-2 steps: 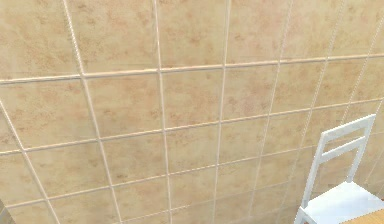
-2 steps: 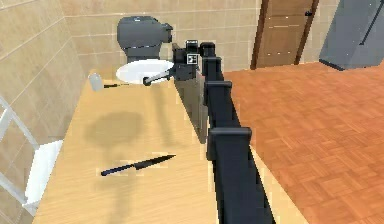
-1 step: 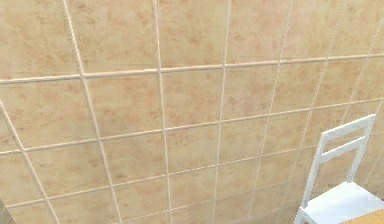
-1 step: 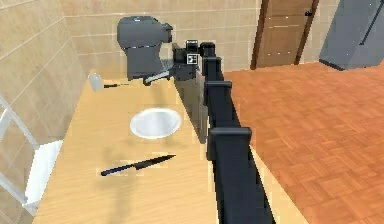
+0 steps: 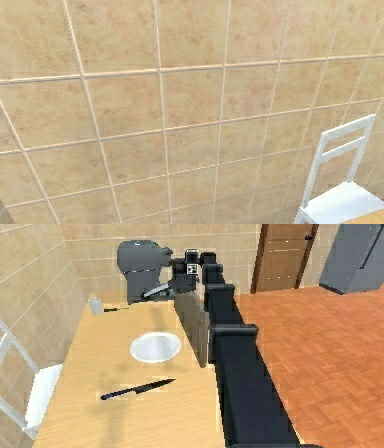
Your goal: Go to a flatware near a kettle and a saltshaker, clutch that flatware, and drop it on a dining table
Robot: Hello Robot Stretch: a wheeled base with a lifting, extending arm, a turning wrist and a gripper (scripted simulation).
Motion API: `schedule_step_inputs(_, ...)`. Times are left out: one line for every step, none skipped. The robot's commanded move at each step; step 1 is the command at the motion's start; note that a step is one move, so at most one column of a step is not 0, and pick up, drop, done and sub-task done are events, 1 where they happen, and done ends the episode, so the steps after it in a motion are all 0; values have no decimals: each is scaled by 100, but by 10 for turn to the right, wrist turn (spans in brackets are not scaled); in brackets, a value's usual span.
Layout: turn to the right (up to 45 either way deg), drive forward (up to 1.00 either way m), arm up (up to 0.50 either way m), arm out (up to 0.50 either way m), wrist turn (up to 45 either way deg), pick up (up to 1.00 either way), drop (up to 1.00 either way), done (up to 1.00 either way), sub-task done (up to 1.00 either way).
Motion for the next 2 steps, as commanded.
schedule_step_inputs(0, 0, 0, -8, 0, 0, 0, 0, 0)
schedule_step_inputs(0, 0, 0, 0, 0, 0, 0, 100, 0)
